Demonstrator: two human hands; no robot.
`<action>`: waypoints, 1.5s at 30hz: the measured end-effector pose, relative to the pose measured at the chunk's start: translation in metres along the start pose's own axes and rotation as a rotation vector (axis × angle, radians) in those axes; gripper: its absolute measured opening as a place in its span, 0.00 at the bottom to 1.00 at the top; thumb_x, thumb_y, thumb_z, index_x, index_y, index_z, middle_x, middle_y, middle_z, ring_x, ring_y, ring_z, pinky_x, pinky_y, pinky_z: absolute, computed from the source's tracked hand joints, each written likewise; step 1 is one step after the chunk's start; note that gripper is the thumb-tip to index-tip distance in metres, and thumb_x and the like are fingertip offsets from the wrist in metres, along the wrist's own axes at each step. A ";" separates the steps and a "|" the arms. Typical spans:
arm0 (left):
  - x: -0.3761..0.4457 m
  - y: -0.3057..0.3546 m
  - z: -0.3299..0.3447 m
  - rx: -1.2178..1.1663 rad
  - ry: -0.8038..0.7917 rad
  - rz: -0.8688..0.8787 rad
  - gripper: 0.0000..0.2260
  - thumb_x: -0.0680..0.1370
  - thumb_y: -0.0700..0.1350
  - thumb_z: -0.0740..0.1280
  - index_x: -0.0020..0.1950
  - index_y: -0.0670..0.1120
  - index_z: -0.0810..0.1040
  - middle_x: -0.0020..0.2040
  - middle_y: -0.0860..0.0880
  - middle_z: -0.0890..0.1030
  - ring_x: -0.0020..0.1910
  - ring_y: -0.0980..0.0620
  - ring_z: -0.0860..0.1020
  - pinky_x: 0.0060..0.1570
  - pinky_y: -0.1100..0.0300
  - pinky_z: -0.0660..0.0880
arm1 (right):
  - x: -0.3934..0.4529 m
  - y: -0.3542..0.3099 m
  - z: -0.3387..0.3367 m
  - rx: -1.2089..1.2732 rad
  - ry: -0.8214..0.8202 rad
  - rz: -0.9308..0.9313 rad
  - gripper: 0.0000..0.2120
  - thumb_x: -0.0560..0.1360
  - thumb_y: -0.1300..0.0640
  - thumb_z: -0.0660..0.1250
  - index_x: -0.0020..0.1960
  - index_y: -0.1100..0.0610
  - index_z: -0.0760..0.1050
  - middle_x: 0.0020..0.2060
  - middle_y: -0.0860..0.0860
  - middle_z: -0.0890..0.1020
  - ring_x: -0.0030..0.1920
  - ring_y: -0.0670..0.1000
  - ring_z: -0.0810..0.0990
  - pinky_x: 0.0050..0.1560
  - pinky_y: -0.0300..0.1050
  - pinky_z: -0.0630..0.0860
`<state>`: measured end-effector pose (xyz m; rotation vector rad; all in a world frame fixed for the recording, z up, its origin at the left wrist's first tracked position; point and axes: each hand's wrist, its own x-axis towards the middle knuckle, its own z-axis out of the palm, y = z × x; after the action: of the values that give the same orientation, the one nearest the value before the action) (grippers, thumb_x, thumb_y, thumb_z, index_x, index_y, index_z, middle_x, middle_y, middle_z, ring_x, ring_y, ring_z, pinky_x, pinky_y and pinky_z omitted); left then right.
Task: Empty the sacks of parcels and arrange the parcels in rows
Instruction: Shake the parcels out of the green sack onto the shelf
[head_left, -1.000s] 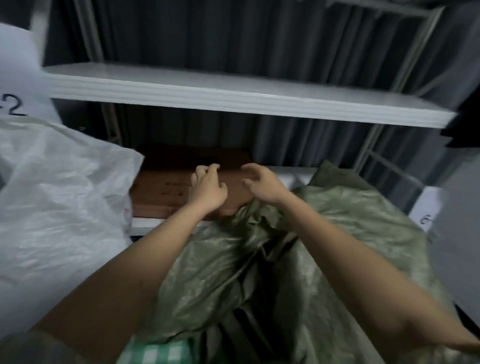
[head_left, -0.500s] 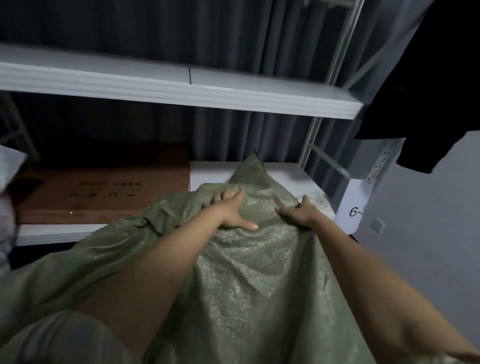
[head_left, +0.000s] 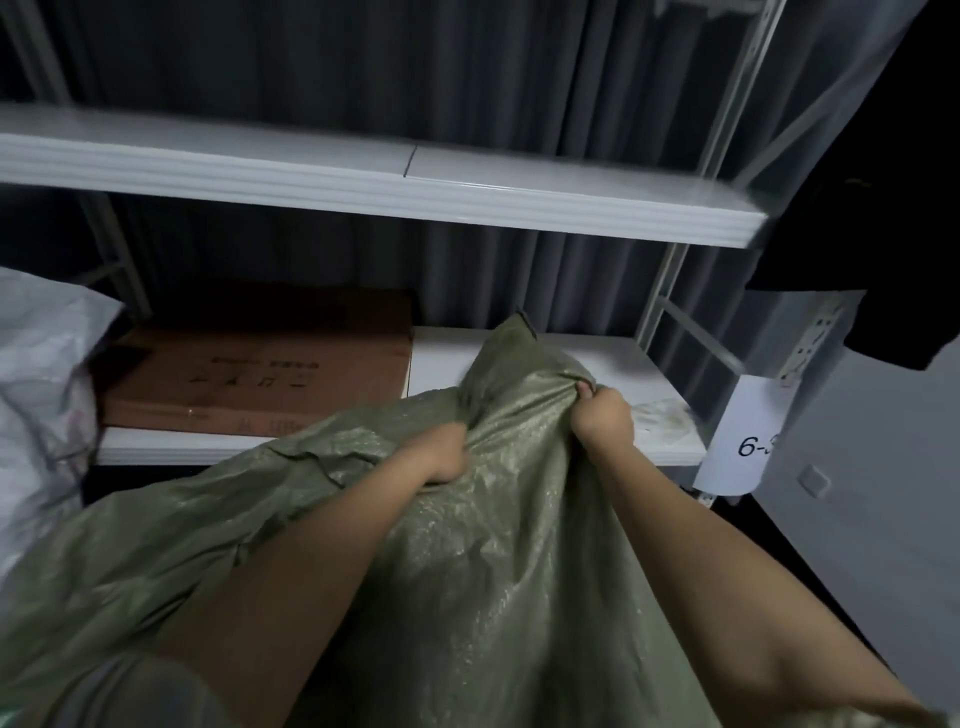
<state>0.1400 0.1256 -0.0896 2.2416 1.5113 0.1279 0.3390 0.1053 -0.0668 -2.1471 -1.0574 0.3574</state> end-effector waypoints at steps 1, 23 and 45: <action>0.000 0.002 -0.006 -0.102 0.038 0.017 0.12 0.81 0.46 0.58 0.62 0.42 0.70 0.60 0.42 0.76 0.58 0.42 0.76 0.52 0.56 0.71 | 0.000 -0.008 -0.004 0.088 0.043 0.021 0.20 0.84 0.48 0.53 0.60 0.63 0.75 0.58 0.61 0.79 0.58 0.62 0.76 0.52 0.49 0.69; -0.090 -0.122 -0.057 -0.334 0.290 -0.378 0.13 0.80 0.42 0.60 0.62 0.41 0.63 0.60 0.37 0.74 0.59 0.39 0.75 0.55 0.52 0.71 | -0.096 -0.122 0.027 0.094 -0.671 -0.469 0.16 0.83 0.47 0.57 0.54 0.57 0.77 0.49 0.52 0.80 0.50 0.51 0.77 0.49 0.41 0.68; -0.097 -0.113 -0.036 -0.411 -0.077 -0.497 0.10 0.78 0.38 0.60 0.57 0.39 0.74 0.52 0.40 0.78 0.49 0.42 0.78 0.49 0.56 0.74 | -0.048 -0.037 0.056 -0.053 -0.335 -0.190 0.21 0.78 0.39 0.60 0.63 0.50 0.78 0.68 0.60 0.72 0.71 0.61 0.64 0.73 0.52 0.57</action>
<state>-0.0076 0.0836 -0.0870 1.4969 1.7626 0.1778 0.2583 0.1101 -0.0840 -2.0542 -1.4604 0.6197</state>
